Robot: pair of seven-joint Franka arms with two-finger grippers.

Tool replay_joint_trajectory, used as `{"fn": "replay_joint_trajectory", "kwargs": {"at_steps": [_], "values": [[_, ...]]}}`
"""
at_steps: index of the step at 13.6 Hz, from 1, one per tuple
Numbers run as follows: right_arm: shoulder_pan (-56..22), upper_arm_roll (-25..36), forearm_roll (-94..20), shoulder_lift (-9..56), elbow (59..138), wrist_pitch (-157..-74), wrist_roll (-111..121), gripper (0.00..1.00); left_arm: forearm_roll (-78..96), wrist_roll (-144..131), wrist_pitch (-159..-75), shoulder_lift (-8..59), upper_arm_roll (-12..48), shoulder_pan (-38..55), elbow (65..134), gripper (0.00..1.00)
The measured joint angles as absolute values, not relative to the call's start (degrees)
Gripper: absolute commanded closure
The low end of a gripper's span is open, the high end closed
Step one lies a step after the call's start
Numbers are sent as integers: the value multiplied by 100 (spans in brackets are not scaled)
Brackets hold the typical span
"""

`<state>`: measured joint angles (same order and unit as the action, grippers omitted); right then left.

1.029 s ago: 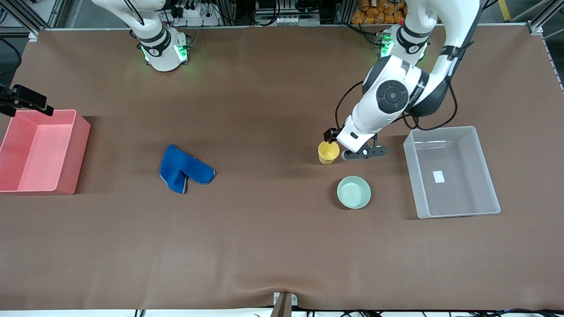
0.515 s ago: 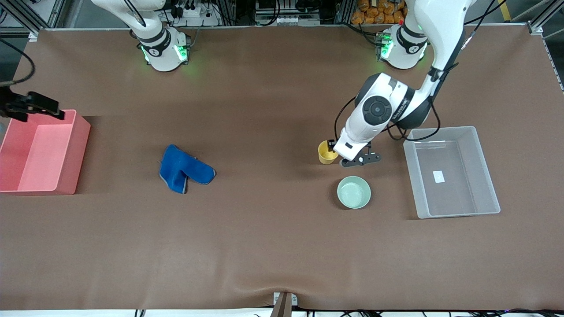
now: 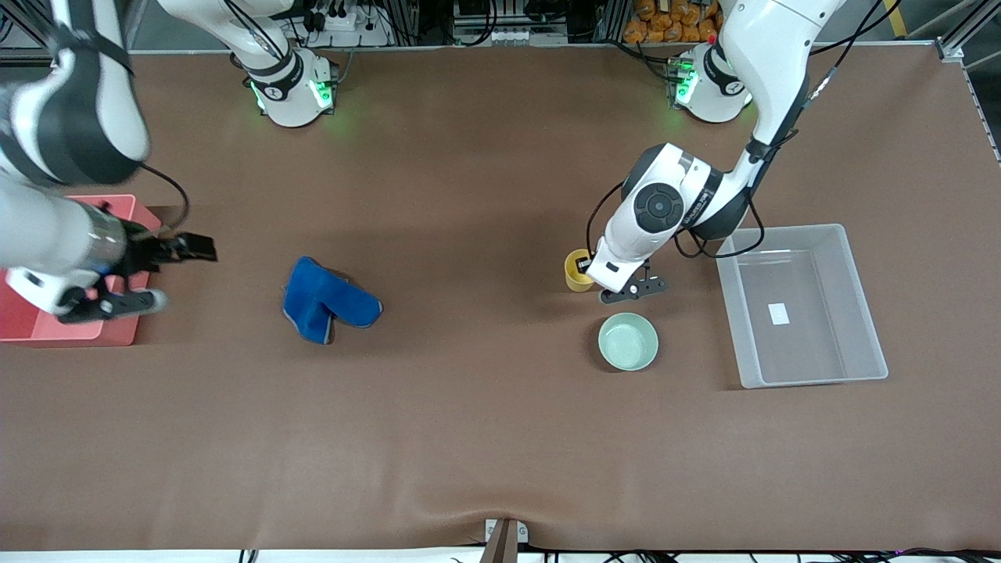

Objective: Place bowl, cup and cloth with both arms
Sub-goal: 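Carry the yellow cup into the clear bin while the right gripper grasps the cloth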

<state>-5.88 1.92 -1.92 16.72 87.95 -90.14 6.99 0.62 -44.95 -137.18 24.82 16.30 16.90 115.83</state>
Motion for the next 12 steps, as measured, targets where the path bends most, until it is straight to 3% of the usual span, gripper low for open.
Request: {"fn": "replay_joint_trajectory", "kwargs": {"at_steps": [4,7,12], "values": [[-707,192,-191,2033,9115,-9727,636,0,-217,-4549,-13566,2267,1598,1525,11482,100],[-939,189,-191,2090,9798,-10485,426,0,-268,-4266,-12735,1499,1579,1077,11391,100],[-1411,185,-191,2148,10834,-12169,-92,0,-317,-1527,-11502,380,1534,-505,11461,100]]}}
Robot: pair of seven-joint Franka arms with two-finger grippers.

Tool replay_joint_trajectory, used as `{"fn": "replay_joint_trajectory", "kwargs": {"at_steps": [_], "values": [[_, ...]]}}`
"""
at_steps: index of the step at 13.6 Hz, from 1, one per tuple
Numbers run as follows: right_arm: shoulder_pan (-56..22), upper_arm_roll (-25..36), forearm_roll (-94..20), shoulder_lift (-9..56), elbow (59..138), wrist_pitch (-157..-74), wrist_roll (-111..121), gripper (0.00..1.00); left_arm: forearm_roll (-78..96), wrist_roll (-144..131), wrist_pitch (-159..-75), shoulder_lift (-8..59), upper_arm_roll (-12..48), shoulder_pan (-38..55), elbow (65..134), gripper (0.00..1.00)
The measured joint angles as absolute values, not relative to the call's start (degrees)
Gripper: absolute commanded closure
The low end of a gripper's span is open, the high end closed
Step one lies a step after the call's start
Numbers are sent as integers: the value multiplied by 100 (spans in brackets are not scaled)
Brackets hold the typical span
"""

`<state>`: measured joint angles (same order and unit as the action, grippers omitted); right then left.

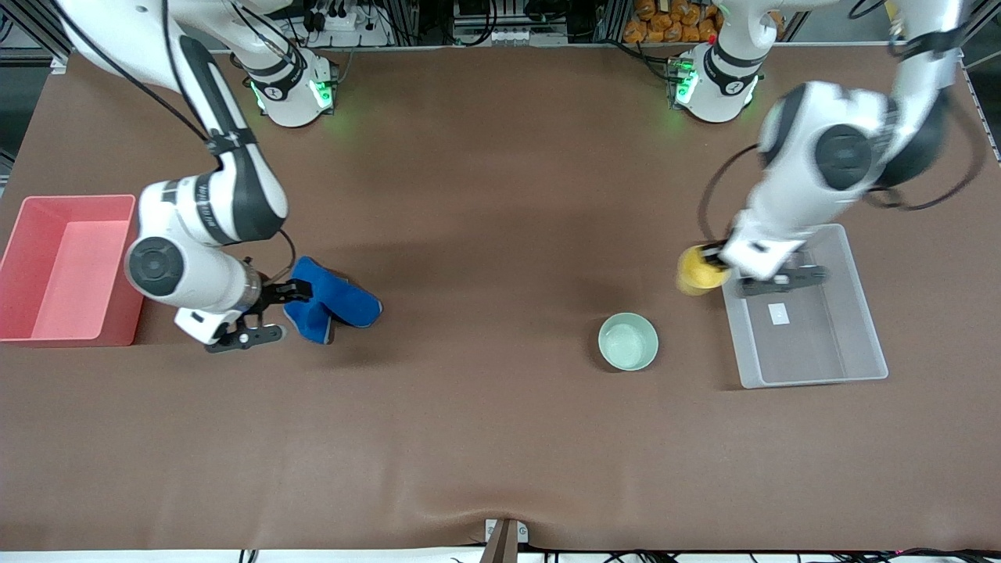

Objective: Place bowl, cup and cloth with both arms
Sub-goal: 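Carry the yellow cup into the clear bin while the right gripper grasps the cloth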

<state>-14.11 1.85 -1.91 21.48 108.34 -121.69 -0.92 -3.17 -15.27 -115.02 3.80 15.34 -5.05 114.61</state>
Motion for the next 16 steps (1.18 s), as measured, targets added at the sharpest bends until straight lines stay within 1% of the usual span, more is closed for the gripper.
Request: {"fn": "replay_joint_trajectory", "kwargs": {"at_steps": [2,4,5,8,9,11,12,13,14,15,16], "values": [[-1702,183,-191,2206,11140,-12593,-457,0,-319,-273,-11480,344,1515,-1271,11575,100],[-1854,184,-191,2306,11330,-12915,-702,0,-319,639,-11558,398,1505,-1800,11747,100],[-1855,191,-191,2381,11371,-13023,-861,0,-319,909,-11719,437,1504,-1925,11890,100],[-1855,241,-191,2630,11384,-13294,-1098,0,-319,1290,-12758,568,1520,-2029,12590,100],[-1855,245,-191,2676,11383,-13313,-1112,0,-319,1439,-12976,630,1522,-2087,12752,100],[-1855,248,-191,2704,11392,-13308,-1133,0,-319,1756,-13159,785,1521,-2205,12865,100],[-1855,248,-191,2705,11407,-13305,-1143,7,-319,1859,-13227,862,1522,-2269,12881,100],[-1855,249,-191,2705,11427,-13305,-1182,62,-319,1935,-13325,929,1522,-2322,12910,100],[-1855,249,-191,2705,11449,-13306,-1249,88,-319,1988,-13451,990,1522,-2349,12957,100],[-1855,248,-191,2705,11467,-13306,-1309,100,-319,2020,-13583,1046,1524,-2355,13010,100],[-1855,249,-191,2705,11475,-13307,-1328,100,-319,2025,-13688,1098,1536,-2355,13056,100]]}}
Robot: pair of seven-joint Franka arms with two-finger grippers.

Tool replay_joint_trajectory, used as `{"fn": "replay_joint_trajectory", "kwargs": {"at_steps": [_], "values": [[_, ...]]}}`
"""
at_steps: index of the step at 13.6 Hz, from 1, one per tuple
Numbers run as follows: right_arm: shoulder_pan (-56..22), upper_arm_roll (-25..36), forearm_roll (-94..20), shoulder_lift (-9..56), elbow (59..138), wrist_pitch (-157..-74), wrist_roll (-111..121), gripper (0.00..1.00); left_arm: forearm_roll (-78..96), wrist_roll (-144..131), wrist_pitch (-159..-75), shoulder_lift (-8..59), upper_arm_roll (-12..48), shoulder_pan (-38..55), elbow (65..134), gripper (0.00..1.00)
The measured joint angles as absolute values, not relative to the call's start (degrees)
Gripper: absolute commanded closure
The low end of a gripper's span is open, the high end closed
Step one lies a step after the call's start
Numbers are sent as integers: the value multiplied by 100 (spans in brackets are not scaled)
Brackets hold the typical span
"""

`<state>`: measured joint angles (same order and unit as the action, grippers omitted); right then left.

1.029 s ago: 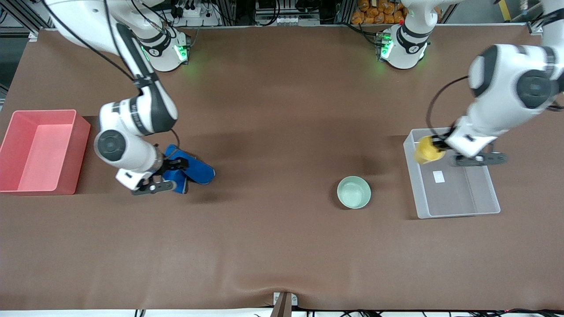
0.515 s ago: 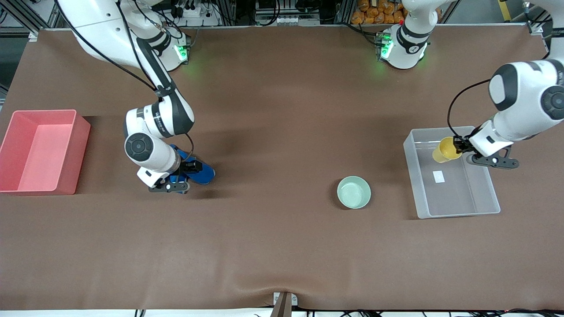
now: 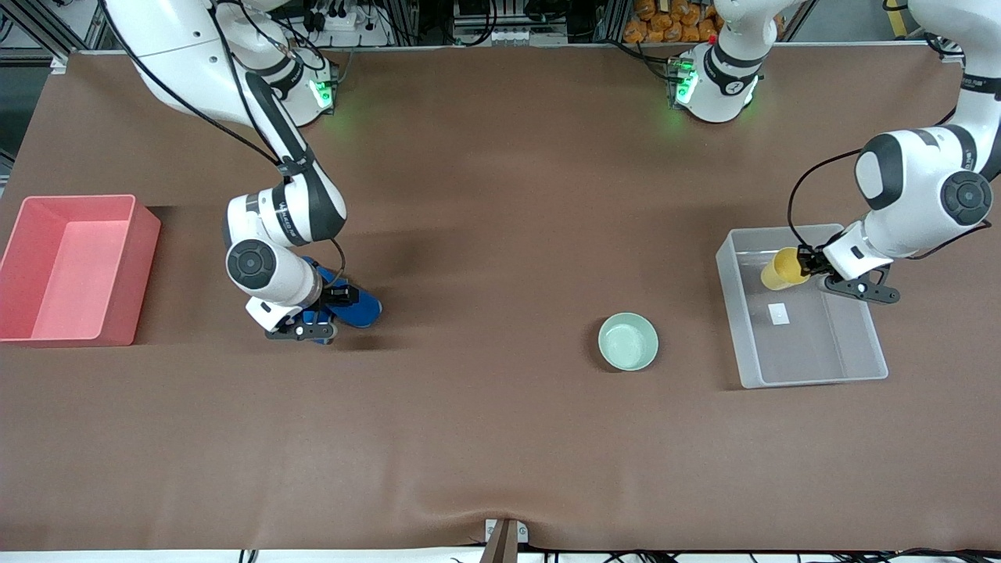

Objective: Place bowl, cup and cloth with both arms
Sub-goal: 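Carry the yellow cup into the clear bin while the right gripper grasps the cloth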

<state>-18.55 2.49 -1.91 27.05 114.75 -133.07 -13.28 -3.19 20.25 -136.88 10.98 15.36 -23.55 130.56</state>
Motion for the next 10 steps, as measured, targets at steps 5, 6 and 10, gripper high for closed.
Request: {"fn": "replay_joint_trajectory", "kwargs": {"at_steps": [5,6,10], "values": [[-1855,249,-191,2701,11474,-13317,-1352,100,-319,2027,-13938,1304,1621,-2353,13135,100],[-1855,251,-191,2691,11468,-13326,-1357,100,-319,2027,-13944,1326,1643,-2352,13138,100],[-1821,303,-191,2421,11420,-13258,-1367,100,-319,2027,-13948,1352,1661,-2350,13144,5]]}}
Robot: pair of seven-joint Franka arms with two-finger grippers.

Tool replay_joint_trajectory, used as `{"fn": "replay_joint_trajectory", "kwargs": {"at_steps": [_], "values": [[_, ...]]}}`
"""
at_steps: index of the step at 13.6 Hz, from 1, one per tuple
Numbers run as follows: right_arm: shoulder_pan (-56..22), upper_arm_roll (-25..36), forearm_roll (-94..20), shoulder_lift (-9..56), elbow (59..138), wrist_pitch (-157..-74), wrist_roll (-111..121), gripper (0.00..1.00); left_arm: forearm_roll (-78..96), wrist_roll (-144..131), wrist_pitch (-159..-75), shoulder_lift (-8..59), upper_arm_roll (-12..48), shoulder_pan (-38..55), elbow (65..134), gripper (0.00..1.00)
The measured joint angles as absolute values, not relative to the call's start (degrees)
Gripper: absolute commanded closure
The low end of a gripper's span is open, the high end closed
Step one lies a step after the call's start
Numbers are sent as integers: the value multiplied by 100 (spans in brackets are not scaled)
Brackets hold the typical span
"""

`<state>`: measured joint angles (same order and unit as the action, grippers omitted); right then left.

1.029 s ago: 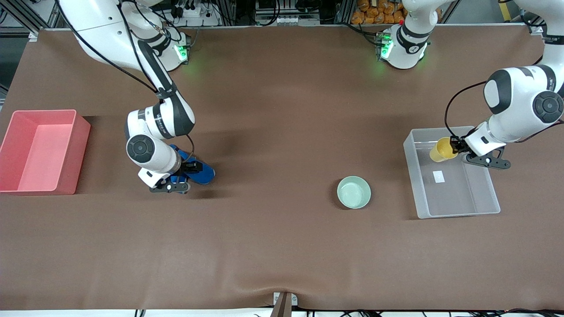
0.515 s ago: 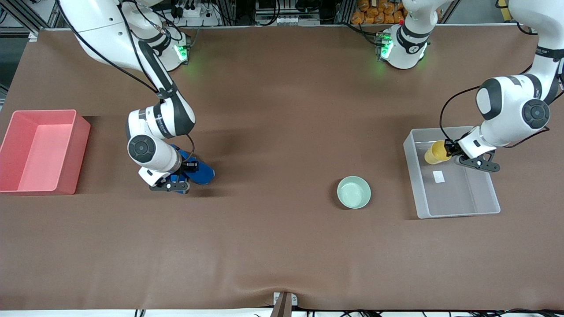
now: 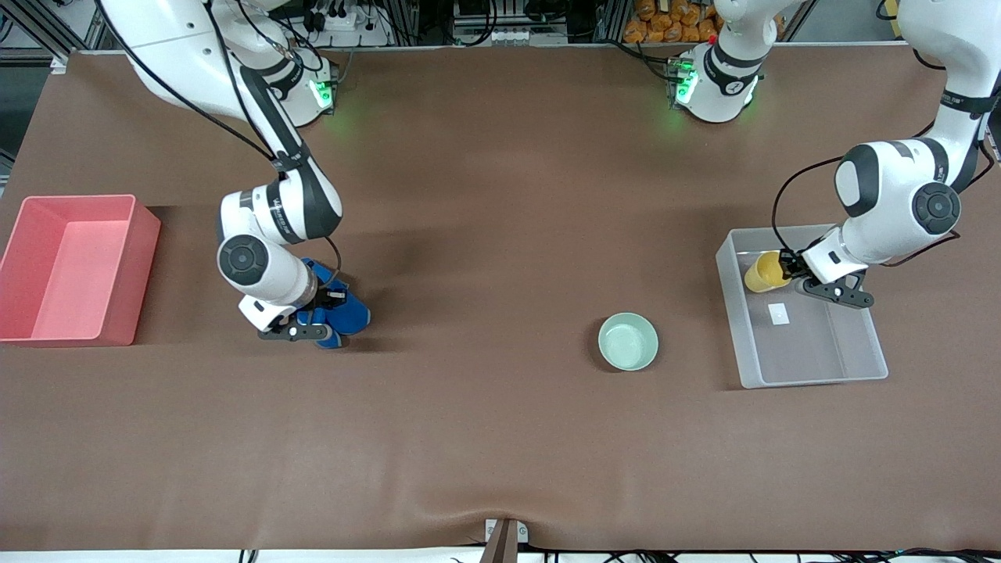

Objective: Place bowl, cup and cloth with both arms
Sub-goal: 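Carry the yellow cup into the clear bin while the right gripper grasps the cloth, then release the cup and reach the bowl while the right gripper carries the cloth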

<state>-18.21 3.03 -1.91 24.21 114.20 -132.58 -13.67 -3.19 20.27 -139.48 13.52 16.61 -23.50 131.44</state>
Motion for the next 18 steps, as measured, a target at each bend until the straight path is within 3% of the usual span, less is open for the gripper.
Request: {"fn": "replay_joint_trajectory", "kwargs": {"at_steps": [1,6,10,15,16,18], "values": [[-1770,316,-191,2275,11347,-13060,-1367,100,-319,2027,-13948,1355,1665,-2349,13149,0],[-1255,342,-185,1469,10653,-11620,-976,100,-319,2027,-13874,1242,1678,-2351,13107,0],[-958,351,-179,964,10556,-11029,-717,100,87,2012,-13049,576,1713,-2354,12679,0],[-221,366,-141,419,10552,-10344,-191,100,631,457,-12910,518,2616,-2271,11910,0],[-12,369,-132,376,10551,-10285,29,100,631,-59,-12910,665,2799,-2179,11738,1],[433,375,-95,360,10532,-10236,600,100,622,-982,-12912,1056,2919,-1850,11396,15]]}}
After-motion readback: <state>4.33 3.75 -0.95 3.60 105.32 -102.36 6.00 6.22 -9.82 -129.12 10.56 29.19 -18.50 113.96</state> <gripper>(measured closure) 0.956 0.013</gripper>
